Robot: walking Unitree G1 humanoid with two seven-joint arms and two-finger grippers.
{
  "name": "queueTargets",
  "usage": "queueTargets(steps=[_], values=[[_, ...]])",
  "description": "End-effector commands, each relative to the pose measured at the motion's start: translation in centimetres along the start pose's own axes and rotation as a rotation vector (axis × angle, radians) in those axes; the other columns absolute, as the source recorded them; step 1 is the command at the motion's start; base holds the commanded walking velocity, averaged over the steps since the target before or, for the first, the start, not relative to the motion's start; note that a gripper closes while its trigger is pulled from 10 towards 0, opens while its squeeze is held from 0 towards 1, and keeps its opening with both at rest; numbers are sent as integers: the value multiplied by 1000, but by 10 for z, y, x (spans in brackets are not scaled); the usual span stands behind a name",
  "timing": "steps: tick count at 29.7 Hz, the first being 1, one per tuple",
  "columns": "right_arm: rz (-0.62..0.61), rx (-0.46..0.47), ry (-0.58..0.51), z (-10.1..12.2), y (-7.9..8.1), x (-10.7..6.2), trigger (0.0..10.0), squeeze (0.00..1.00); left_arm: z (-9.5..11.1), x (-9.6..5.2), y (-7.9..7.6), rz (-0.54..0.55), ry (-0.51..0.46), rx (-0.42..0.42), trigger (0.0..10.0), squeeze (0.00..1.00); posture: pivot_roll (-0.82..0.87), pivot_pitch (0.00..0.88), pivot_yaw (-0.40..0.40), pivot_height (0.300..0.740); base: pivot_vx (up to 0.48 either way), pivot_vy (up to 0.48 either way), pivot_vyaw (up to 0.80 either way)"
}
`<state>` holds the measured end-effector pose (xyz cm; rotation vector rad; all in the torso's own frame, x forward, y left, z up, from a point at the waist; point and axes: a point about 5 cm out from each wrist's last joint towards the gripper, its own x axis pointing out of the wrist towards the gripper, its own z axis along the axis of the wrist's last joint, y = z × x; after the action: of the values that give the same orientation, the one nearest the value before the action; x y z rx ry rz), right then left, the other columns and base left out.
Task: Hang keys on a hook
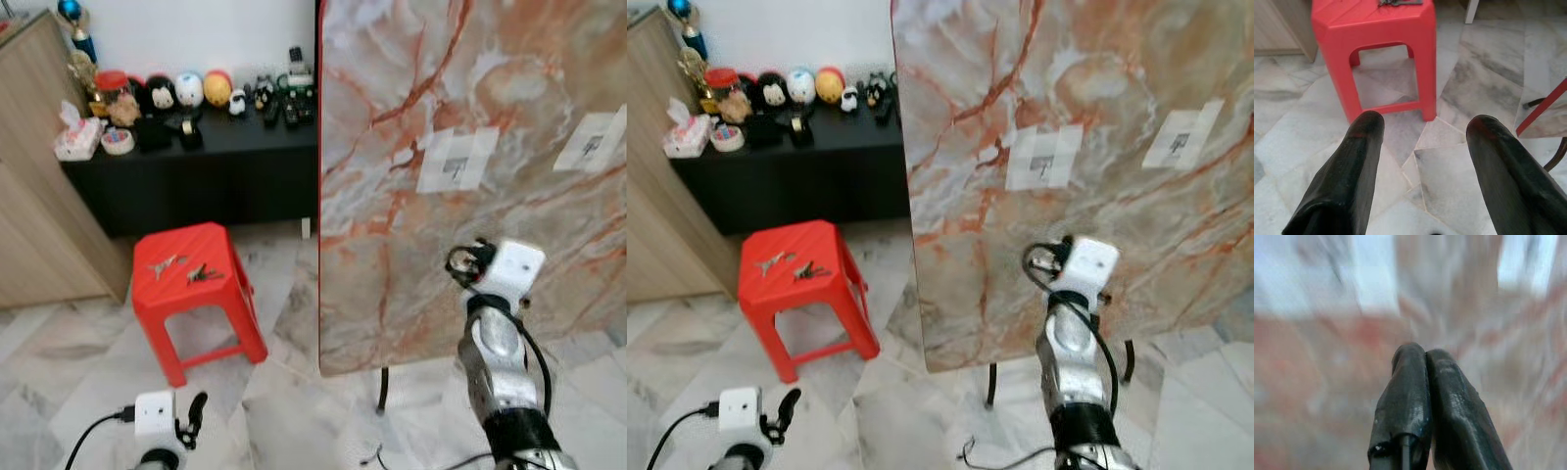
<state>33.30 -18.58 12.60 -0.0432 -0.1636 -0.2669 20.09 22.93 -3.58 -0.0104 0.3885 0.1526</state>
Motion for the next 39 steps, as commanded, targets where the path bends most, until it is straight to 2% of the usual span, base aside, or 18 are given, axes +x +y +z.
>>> queueTargets(steps=[1,3,4,15,23,39], values=[[18,-36,-52,9,3,2,10000,0,-5,-3,1,-4,19,15,10000,0,34,59,-6,722,0,0,0],[71,-158,-149,22,11,2,10000,0,-5,-3,1,-4,18,14,10000,0,36,59,-6,722,0,0,0],[75,-180,-175,24,13,2,10000,0,-5,-3,1,-4,17,14,10000,0,36,59,-6,722,0,0,0],[47,-291,-274,37,18,11,10000,0,-4,-2,0,-4,12,11,10000,0,34,60,-3,722,0,0,0],[51,-388,-276,40,20,22,10000,0,-3,-2,-1,-2,12,8,10000,0,35,59,-4,722,0,0,0],[30,-518,-230,36,17,35,10000,0,-4,-2,-1,4,13,-1,10000,0,35,63,-3,722,0,0,0]])
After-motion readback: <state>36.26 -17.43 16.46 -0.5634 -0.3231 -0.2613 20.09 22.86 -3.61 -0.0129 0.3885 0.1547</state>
